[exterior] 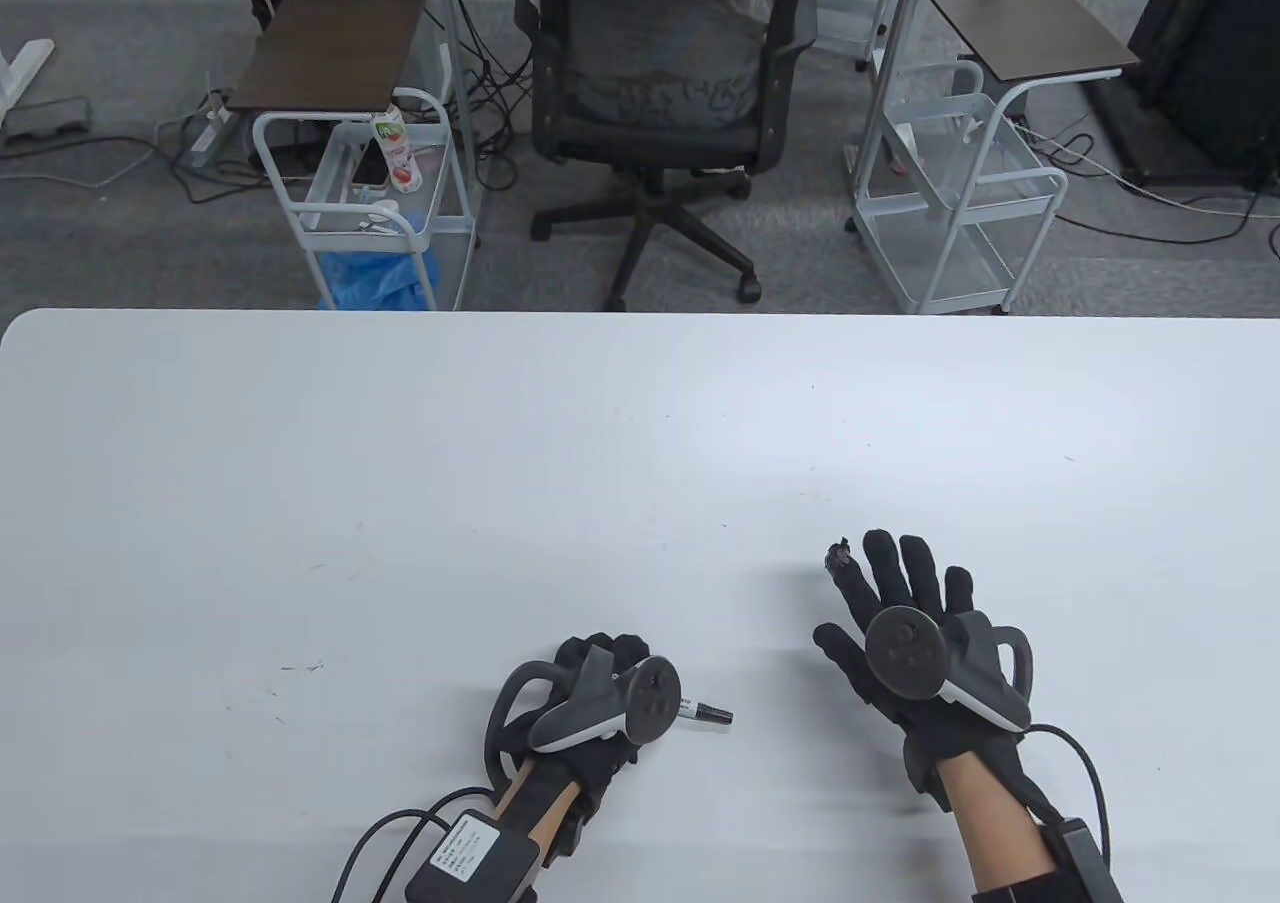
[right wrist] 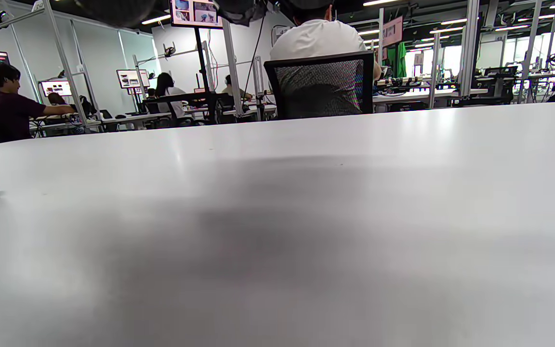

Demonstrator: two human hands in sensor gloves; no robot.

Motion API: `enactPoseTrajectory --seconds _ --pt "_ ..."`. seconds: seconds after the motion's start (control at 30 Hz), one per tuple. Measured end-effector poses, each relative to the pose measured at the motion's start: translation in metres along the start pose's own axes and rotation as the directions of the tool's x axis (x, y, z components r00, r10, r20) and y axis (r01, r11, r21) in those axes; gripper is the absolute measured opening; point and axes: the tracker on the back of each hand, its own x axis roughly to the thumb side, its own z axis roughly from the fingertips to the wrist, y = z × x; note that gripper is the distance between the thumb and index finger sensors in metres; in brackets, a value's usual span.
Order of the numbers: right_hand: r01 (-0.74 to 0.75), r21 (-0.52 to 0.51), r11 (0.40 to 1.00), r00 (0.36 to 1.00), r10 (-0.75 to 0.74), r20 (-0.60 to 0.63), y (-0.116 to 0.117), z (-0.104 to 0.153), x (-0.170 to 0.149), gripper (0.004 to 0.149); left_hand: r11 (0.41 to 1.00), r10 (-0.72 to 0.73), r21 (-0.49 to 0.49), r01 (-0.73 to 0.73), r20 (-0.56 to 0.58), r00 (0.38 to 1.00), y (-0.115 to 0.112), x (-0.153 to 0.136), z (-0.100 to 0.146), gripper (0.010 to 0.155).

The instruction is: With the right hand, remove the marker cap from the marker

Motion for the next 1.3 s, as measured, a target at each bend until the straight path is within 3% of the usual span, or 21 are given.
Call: enactPoseTrajectory --seconds 0.3,0.53,0.6,0.77,0.97,1.1,1.3 --pt "0.008 -0.02 1.0 0.999 -0.008 0.034 -0.005 0.001 0.007 0.075 0.984 0.058 0.167 -0.059 0.011 0.998 0.026 -0.011 0.013 0.053" --pt "0.106 -0.035 0.994 0.972 -0.096 0.213 -0.013 0.01 0.042 0.074 0.961 0.125 0.245 -0.131 0.041 0.991 0.043 -0.022 0.03 0.053" --pt "0.162 0.008 0.987 0.951 -0.158 0.267 -0.01 0.013 0.056 0.074 0.959 0.128 0.249 -0.137 0.051 0.99 0.045 -0.021 0.032 0.052" --pt "0.137 0.114 0.984 0.93 -0.167 0.328 0.006 0.011 0.078 0.072 0.963 0.1 0.241 -0.118 0.082 0.992 0.046 -0.013 0.033 0.052" --pt "0.202 0.264 0.943 0.906 -0.282 0.317 0.024 0.007 0.092 0.06 0.975 0.031 0.212 -0.06 0.135 0.99 0.043 -0.001 0.031 0.052" --pt "0.128 0.183 0.975 0.916 -0.187 0.355 0.025 0.007 0.095 0.051 0.978 0.044 0.195 -0.074 0.153 0.987 0.042 -0.002 0.029 0.053" --pt "0.024 0.036 0.999 0.902 -0.037 0.43 0.024 0.012 0.096 0.047 0.966 0.178 0.143 -0.217 0.242 0.954 0.04 -0.01 0.026 0.053"
